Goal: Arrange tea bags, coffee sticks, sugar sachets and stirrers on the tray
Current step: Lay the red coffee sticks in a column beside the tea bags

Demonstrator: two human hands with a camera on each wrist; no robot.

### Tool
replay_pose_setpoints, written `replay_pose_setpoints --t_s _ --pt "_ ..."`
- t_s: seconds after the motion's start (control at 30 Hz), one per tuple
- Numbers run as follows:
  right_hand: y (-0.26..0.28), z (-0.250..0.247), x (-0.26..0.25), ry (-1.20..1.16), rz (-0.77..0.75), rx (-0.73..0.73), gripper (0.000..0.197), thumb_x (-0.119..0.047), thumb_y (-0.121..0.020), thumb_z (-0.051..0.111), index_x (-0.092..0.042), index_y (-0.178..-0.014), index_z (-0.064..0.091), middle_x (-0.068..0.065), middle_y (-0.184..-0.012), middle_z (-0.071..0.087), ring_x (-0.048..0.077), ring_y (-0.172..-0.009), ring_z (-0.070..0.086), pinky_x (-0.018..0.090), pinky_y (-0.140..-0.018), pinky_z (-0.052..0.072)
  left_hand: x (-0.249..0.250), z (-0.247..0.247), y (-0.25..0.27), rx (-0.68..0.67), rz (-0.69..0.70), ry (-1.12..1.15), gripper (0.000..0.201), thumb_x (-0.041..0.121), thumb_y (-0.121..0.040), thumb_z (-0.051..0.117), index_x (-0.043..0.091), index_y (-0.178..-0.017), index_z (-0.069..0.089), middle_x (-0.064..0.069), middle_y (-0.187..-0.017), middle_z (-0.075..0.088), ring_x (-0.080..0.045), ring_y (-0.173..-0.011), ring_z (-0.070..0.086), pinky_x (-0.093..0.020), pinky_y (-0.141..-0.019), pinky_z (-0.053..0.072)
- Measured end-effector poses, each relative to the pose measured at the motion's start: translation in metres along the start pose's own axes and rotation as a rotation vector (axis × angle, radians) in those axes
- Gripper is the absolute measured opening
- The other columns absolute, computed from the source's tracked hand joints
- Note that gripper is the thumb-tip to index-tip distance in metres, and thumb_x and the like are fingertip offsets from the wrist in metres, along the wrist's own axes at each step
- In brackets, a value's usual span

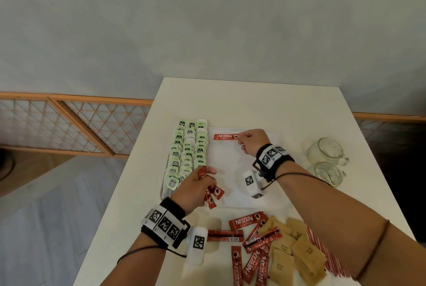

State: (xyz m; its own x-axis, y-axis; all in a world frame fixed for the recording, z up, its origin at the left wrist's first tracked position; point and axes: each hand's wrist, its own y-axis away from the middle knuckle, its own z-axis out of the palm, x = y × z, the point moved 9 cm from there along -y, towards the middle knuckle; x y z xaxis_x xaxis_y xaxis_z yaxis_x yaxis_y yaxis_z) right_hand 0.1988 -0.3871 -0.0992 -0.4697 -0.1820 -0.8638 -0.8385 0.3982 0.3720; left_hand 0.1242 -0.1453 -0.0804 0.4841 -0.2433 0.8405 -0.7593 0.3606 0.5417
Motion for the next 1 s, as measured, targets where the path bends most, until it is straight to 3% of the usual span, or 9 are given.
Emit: replay_pose_setpoints --t_s 0.17,0.33,0.53,0.63,0.7,0.77,0.83,0.9,1.0 --pt "-0.024 0.014 0.006 0.001 0.081 0.054 0.024 -0.014 -0.096 0.063 -0.006 -0.076 0.073 0.014 -0.086 0.076 0.022 -0.063 0.062 0.041 -0.077 0.062 0.007 -0.003 -0.003 -0.008 0.089 0.075 0.018 -0.003 -0.098 0.048 0.007 -0.110 0.056 -0.005 -0.085 0.069 -0.017 -0.067 0.063 -0.025 -0.054 0.051" --pt "-0.031 0.020 0.004 0.032 0.106 0.043 0.024 -0.014 -0.094 0.066 -0.009 -0.071 0.071 0.016 -0.089 0.077 0.022 -0.064 0.064 0.042 -0.079 0.063 0.012 -0.017 -0.009 0.059 0.170 0.073 0.013 0.000 -0.100 0.051 0.003 -0.112 0.056 -0.011 -0.100 0.077 -0.020 -0.081 0.073 -0.025 -0.054 0.052" --pt "-0.027 0.021 -0.002 0.081 0.099 0.020 0.016 -0.007 -0.095 0.065 0.003 -0.105 0.073 0.014 -0.093 0.075 0.019 -0.068 0.069 0.028 -0.064 0.060 0.016 -0.023 -0.011 0.109 0.188 0.044 0.015 0.004 -0.101 0.052 0.001 -0.110 0.064 -0.009 -0.102 0.077 -0.025 -0.089 0.076 -0.021 -0.048 0.045" --pt "-0.024 0.015 -0.005 0.340 0.056 0.023 0.041 -0.024 -0.096 0.064 -0.002 -0.131 0.064 0.015 -0.121 0.070 0.031 -0.107 0.070 0.039 -0.094 0.057 0.015 -0.022 -0.013 0.119 0.184 0.053 0.016 0.005 -0.101 0.053 0.003 -0.109 0.066 -0.010 -0.102 0.077 -0.025 -0.089 0.077 -0.023 -0.048 0.043" --pt "-0.015 0.011 -0.014 0.436 -0.015 0.025 0.052 -0.033 -0.096 0.064 -0.006 -0.140 0.056 0.012 -0.131 0.064 0.031 -0.118 0.063 0.039 -0.102 0.051 0.014 -0.023 -0.014 0.125 0.179 0.059 0.016 0.007 -0.102 0.053 0.004 -0.109 0.067 -0.008 -0.101 0.078 -0.026 -0.089 0.076 -0.022 -0.049 0.043" --pt "0.002 0.013 -0.022 0.383 -0.092 -0.032 0.041 -0.036 -0.096 0.064 -0.011 -0.129 0.064 0.008 -0.115 0.070 0.023 -0.099 0.068 0.037 -0.091 0.056 0.013 -0.022 -0.015 0.124 0.175 0.061 0.018 0.010 -0.102 0.053 0.004 -0.110 0.068 -0.006 -0.100 0.078 -0.026 -0.090 0.076 -0.021 -0.048 0.043" --pt "0.028 0.025 -0.025 0.338 -0.148 -0.187 0.029 -0.040 -0.097 0.062 -0.014 -0.106 0.073 0.003 -0.095 0.074 0.015 -0.076 0.067 0.032 -0.075 0.056 0.012 -0.022 -0.016 0.127 0.170 0.082 0.018 0.011 -0.102 0.053 0.004 -0.109 0.068 -0.006 -0.101 0.078 -0.028 -0.090 0.076 -0.020 -0.046 0.041" --pt "0.055 0.037 -0.020 0.343 -0.161 -0.330 0.036 -0.050 -0.096 0.060 -0.018 -0.091 0.075 0.000 -0.088 0.076 0.012 -0.071 0.067 0.032 -0.072 0.055 0.012 -0.022 -0.016 0.136 0.160 0.109 0.018 0.013 -0.102 0.053 0.005 -0.107 0.069 -0.007 -0.102 0.078 -0.028 -0.083 0.075 -0.022 -0.045 0.038" --pt "0.087 0.046 -0.010 0.324 -0.168 -0.423 0.037 -0.054 -0.094 0.062 -0.020 -0.089 0.075 0.000 -0.086 0.077 0.010 -0.070 0.068 0.033 -0.073 0.056 0.014 -0.021 -0.014 0.159 0.155 0.127 0.016 0.012 -0.102 0.054 0.006 -0.103 0.069 -0.012 -0.093 0.078 -0.011 -0.055 0.066 -0.022 -0.044 0.039"
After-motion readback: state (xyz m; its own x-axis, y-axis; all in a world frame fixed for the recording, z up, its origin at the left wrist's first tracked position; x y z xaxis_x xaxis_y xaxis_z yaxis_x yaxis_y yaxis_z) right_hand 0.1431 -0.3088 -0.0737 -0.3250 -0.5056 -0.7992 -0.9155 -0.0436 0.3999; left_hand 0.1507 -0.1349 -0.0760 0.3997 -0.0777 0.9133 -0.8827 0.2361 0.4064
